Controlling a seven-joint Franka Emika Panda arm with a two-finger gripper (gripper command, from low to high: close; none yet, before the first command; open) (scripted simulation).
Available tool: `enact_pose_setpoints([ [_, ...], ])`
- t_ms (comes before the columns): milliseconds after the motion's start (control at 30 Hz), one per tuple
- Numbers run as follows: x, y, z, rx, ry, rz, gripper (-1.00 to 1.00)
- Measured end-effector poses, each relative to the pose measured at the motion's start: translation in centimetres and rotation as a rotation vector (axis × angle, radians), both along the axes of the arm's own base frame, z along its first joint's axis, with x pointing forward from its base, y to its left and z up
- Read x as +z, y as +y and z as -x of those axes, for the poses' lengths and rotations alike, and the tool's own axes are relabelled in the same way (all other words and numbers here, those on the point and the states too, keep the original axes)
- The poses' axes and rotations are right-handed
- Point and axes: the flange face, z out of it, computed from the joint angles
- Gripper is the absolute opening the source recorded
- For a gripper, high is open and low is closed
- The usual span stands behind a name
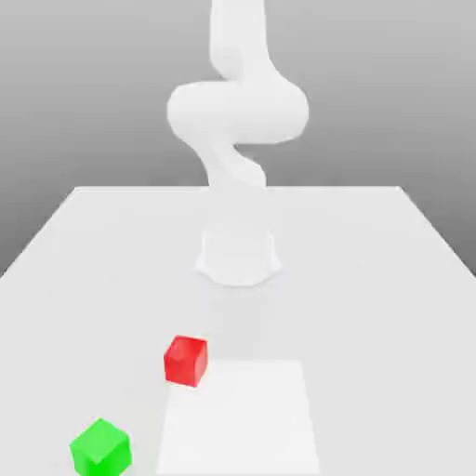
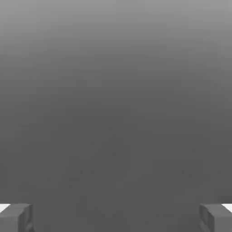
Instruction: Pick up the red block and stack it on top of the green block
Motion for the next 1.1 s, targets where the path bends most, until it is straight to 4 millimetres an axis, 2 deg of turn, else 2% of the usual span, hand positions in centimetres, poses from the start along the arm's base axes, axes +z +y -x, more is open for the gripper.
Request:
enact_pose_setpoints([
  [133,-9.9,-2.3,-3.4,-0.047,0.148,-0.038,0.0],
  [233,-17.4,-3.6,-4.3,-0.083,0.258,-0.059,0.0],
  [300,-22.4,-4.3,-4.1,-0.108,0.333,-0.069,0.0],
  [433,-32.6,-5.4,-1.9,-0.162,0.493,-0.083,0.0],
  [567,-42.8,-6.2,2.6,-0.223,0.664,-0.088,0.0],
  [600,-44.7,-6.3,3.3,-0.231,0.69,-0.089,0.0],
  [667,-46.9,-6.4,3.9,-0.237,0.708,-0.09,0.0],
  [867,-51.3,-6.4,4.4,-0.242,0.717,-0.089,0.0],
  [900,-51.7,-6.3,4.4,-0.242,0.718,-0.09,-1.0],
  [1100,-51.9,-6.3,4.5,-0.243,0.718,-0.09,-1.0],
])
